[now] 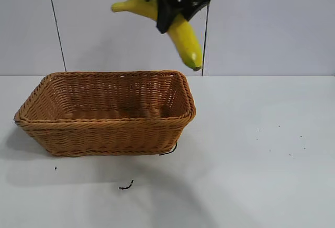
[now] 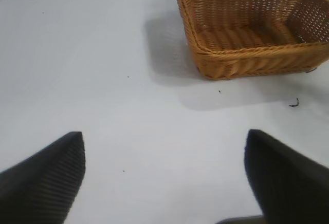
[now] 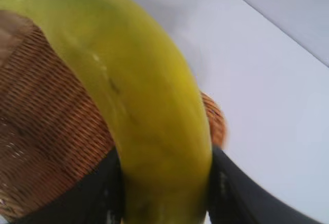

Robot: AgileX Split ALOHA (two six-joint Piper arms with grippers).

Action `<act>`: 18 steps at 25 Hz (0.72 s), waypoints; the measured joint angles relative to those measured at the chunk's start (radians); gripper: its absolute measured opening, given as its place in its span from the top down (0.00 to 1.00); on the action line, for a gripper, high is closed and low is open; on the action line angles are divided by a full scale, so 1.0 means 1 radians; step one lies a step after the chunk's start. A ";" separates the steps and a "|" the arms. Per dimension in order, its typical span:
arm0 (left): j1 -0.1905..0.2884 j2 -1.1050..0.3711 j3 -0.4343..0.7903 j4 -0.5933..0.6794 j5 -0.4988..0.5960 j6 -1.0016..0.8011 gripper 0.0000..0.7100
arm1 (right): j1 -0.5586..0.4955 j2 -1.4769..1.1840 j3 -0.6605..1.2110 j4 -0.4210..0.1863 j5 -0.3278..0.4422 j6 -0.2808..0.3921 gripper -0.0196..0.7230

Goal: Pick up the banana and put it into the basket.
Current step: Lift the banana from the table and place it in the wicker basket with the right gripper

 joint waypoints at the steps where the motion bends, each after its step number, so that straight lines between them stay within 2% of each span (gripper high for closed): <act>1: 0.000 0.000 0.000 0.000 0.000 0.000 0.11 | 0.014 0.014 -0.006 0.000 -0.009 0.000 0.58; 11: 0.000 0.000 0.000 0.000 0.000 0.000 0.11 | 0.076 0.124 -0.010 0.002 -0.151 -0.017 0.58; 18: 0.000 0.000 0.000 0.000 0.000 0.000 0.11 | 0.087 0.162 -0.010 -0.001 -0.162 -0.049 0.58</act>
